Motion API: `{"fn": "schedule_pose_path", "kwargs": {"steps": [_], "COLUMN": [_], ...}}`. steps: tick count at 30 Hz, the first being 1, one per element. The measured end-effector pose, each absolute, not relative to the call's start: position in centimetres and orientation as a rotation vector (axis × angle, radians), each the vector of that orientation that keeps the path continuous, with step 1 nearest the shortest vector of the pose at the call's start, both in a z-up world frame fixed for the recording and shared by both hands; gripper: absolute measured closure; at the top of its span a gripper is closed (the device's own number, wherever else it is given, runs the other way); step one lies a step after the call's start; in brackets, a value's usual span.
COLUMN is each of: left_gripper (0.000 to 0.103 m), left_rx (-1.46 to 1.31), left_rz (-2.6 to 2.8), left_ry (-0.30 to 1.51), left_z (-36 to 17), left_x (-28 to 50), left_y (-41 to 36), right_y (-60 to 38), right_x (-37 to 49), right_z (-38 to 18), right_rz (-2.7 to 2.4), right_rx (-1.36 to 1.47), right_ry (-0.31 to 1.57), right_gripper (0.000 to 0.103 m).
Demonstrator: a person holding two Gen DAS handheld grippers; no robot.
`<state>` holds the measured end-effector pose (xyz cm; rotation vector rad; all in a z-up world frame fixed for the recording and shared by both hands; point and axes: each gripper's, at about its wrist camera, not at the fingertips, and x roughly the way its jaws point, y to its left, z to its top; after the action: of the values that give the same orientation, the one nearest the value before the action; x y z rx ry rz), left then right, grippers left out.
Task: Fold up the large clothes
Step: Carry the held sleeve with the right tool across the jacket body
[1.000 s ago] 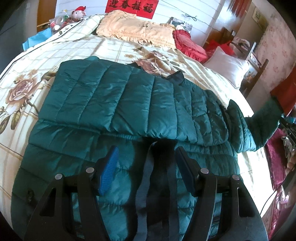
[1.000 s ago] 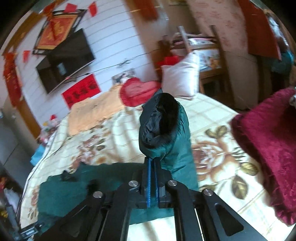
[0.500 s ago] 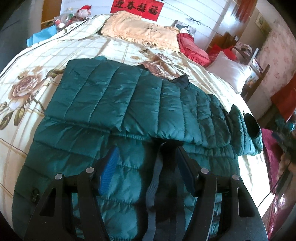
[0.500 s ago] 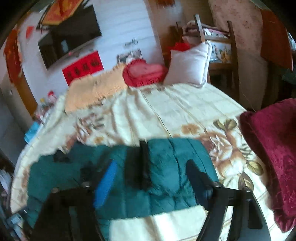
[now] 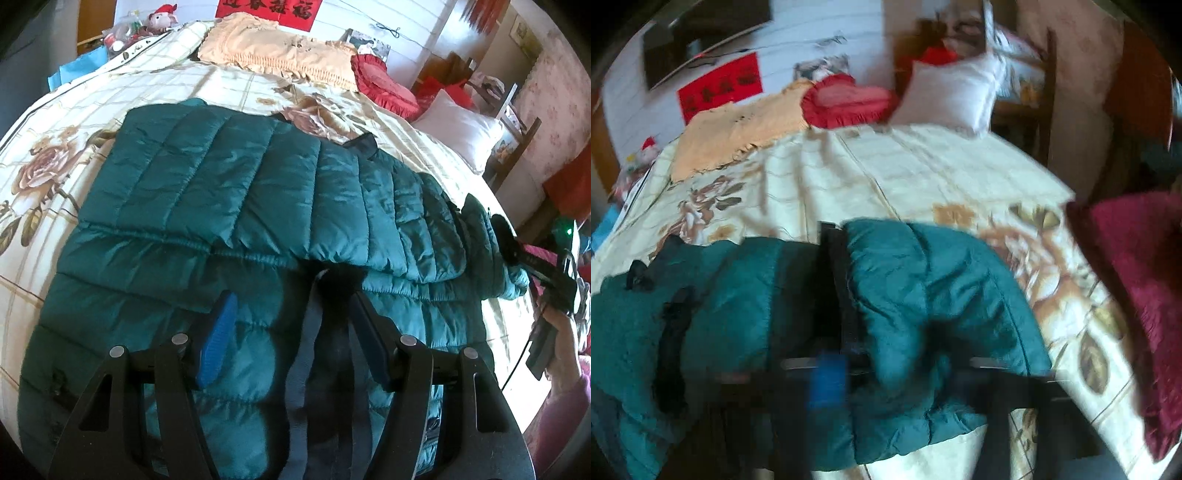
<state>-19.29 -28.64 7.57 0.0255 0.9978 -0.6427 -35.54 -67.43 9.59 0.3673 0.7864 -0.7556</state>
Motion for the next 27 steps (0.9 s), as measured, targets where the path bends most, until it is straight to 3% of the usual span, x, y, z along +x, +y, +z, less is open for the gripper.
{"fn": "schedule_pose_path", "kwargs": {"steps": [2,10,27], "left_gripper": [0.039,0.039,0.039], "left_rx": [0.018,-0.038,-0.068], "left_rz": [-0.638,-0.637,-0.608], "left_ry": [0.988,1.002,0.971], "left_z": [7.8,7.8,9.1], "left_x": [-19.1,-18.5,-17.9], "left_y": [-28.2,-27.6,-24.4], "right_y": [-67.4,-63.0,-52.3], "right_x": [-36.6,-37.5,-29.4], "right_z": [10.1,15.2,16.7], "right_rz": [-0.746,-0.594,-0.365], "right_rx": [0.429,0.459,0.385], "right_ry": [0.73,0.606,0.658], "right_gripper": [0.089,0.091,0.091]}}
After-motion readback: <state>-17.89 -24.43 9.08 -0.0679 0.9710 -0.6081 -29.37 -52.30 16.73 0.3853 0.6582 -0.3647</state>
